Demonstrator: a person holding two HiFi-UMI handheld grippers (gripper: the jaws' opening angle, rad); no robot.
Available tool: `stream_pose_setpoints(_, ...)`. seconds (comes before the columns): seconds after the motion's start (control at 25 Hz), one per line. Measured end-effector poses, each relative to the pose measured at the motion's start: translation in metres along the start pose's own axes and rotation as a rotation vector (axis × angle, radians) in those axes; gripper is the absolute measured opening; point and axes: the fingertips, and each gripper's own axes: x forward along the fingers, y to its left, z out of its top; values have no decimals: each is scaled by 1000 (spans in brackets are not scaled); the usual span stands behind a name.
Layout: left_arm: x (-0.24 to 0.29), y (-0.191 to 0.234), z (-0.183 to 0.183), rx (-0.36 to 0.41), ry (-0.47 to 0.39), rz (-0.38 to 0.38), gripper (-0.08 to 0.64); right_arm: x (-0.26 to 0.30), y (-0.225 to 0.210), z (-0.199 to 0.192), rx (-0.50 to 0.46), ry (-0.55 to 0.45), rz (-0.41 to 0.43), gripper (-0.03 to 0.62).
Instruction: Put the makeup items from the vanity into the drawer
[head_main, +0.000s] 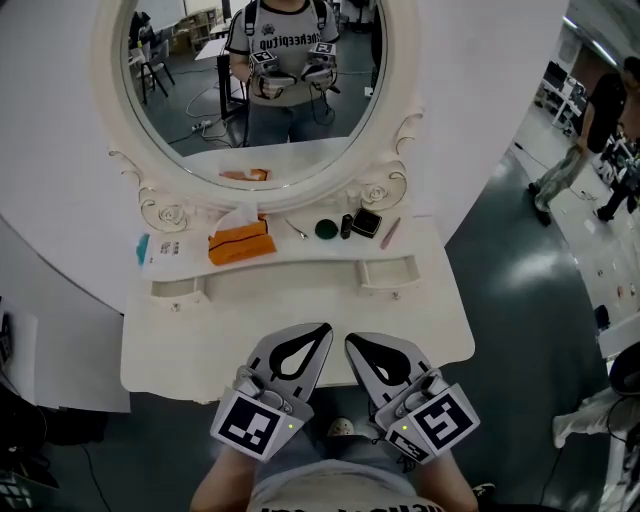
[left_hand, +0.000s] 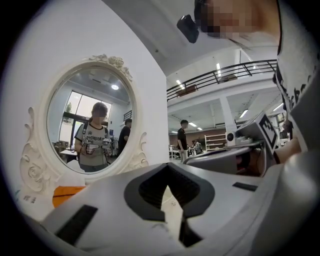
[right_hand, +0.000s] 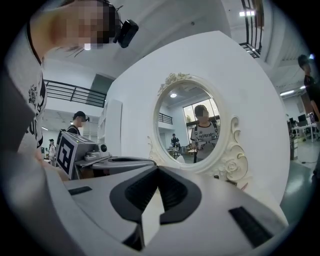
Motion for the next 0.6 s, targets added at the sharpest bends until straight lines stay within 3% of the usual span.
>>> stream_pose_setpoints(0.6,9,74,0,-2,21,-158,12,70,-7,2,44,-1,-163,23)
